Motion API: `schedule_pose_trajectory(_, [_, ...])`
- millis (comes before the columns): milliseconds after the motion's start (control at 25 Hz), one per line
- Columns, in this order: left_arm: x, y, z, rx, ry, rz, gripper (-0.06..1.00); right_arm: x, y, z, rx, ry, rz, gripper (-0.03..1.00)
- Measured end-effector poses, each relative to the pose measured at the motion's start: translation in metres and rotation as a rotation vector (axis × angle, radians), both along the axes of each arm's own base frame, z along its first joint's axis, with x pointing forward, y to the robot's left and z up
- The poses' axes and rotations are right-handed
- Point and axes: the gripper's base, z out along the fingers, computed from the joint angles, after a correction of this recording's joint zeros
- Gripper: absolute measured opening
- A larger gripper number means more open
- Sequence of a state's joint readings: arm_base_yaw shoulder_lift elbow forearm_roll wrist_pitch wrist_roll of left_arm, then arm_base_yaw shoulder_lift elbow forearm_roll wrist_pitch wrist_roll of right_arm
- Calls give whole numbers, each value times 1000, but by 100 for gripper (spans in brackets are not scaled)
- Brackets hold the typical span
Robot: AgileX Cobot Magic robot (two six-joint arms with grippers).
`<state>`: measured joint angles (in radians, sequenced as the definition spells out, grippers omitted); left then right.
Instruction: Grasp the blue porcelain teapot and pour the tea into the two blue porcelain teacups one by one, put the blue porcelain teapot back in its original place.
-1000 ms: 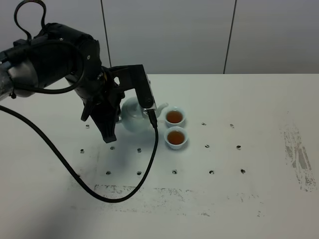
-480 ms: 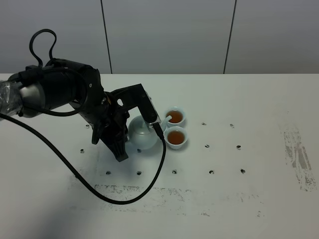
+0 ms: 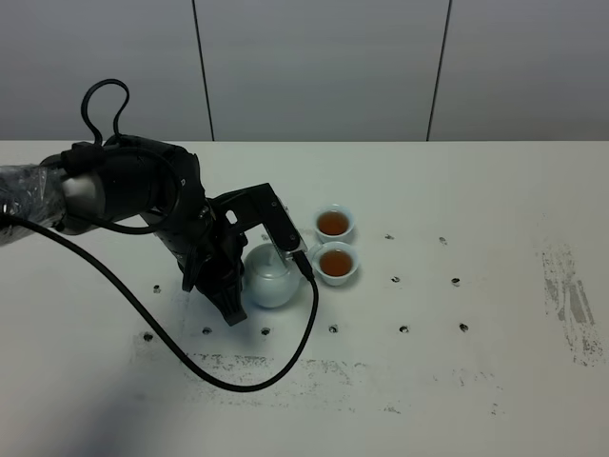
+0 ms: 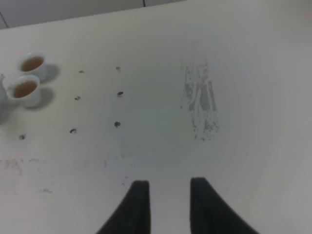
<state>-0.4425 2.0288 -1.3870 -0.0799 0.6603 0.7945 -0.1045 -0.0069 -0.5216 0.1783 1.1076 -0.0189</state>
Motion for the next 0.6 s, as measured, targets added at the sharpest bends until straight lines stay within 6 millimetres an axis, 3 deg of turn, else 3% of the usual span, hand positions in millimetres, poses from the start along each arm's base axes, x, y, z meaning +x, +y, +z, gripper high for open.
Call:
schedule_pose_trajectory(320, [-5,4,34,-15,-62,24,13,0,0,0,0,0,0,22])
schedule_pose_trajectory(600, [-18,16,64,-4,-41,218,13,0,0,0,0,0,0,22])
